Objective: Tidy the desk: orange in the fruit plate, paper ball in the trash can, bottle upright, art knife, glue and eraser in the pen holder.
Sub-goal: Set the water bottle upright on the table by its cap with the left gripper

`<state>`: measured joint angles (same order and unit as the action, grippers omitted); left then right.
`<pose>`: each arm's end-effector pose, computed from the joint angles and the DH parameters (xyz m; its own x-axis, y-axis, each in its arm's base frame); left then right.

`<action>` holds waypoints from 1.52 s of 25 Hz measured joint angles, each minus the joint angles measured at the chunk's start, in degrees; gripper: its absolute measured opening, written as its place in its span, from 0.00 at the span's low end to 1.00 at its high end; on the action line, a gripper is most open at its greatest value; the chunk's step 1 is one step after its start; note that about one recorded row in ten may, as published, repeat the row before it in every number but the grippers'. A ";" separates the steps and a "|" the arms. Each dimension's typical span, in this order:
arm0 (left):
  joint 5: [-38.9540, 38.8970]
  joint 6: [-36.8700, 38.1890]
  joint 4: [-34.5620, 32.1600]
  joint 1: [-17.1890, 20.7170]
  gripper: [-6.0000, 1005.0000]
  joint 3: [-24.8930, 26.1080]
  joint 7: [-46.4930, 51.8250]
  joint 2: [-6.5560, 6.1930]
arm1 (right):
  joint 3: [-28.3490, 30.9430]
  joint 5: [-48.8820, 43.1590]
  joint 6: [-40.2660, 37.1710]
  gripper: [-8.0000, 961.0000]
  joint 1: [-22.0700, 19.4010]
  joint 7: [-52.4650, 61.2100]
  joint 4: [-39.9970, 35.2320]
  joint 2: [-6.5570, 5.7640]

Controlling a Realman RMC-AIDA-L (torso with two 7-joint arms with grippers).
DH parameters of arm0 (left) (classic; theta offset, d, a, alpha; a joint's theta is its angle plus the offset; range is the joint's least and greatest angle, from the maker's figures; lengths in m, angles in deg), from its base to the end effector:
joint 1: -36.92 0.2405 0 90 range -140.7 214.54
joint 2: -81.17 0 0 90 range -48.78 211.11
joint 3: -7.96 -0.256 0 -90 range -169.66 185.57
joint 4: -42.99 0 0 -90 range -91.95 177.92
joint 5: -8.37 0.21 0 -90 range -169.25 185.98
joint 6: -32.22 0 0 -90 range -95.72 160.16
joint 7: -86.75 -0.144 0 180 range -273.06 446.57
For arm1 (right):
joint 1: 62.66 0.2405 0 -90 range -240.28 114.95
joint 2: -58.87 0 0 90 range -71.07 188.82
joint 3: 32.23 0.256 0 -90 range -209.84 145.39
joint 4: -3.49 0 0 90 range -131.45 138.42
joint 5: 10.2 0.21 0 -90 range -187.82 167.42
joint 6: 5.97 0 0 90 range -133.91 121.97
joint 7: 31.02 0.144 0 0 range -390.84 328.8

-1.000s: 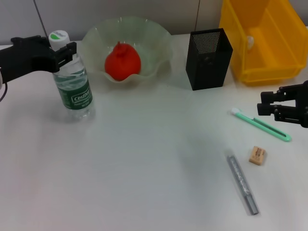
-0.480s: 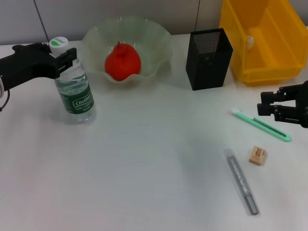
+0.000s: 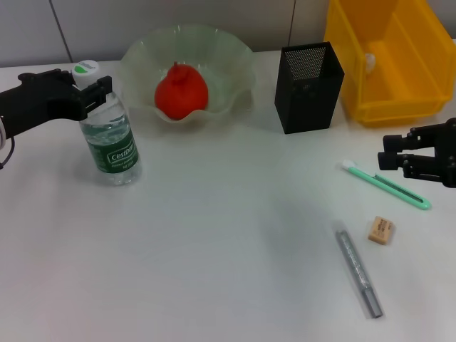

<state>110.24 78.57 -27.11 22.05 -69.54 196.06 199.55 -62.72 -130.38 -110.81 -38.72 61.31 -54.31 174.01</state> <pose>-0.2301 0.3704 0.0256 0.7759 0.3484 0.5259 0.6176 -0.5894 -0.5208 0.2854 0.3008 0.0973 0.8001 -0.3993 -0.4477 -0.5247 -0.8275 -0.1997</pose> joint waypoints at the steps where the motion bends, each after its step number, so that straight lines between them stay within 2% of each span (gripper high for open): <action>1: 0.02 0.12 0.08 -0.03 0.44 0.03 0.00 -0.03 | 0.00 -0.02 0.00 0.37 0.01 0.02 -0.03 0.00; 22: 0.34 5.30 -0.40 0.20 0.44 1.34 -2.94 -0.03 | 0.03 -0.07 -0.06 0.37 -0.25 0.13 0.06 0.00; 30: -0.33 6.68 -0.72 0.08 0.54 2.73 -2.90 0.09 | 0.03 -0.13 -0.10 0.37 -0.45 0.22 0.06 0.00; 35: -2.07 6.95 -1.28 0.30 0.76 2.87 -2.86 0.10 | 0.03 -0.17 -0.29 0.37 -0.47 0.22 0.14 0.00; 38: -2.46 7.57 -1.52 0.33 0.78 3.07 -2.57 -0.02 | 0.15 -0.20 -0.60 0.37 -0.47 0.22 0.15 0.00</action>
<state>107.78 86.13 -28.62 22.38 -66.47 193.49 199.54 -62.58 -130.58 -111.41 -39.20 61.53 -54.17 174.01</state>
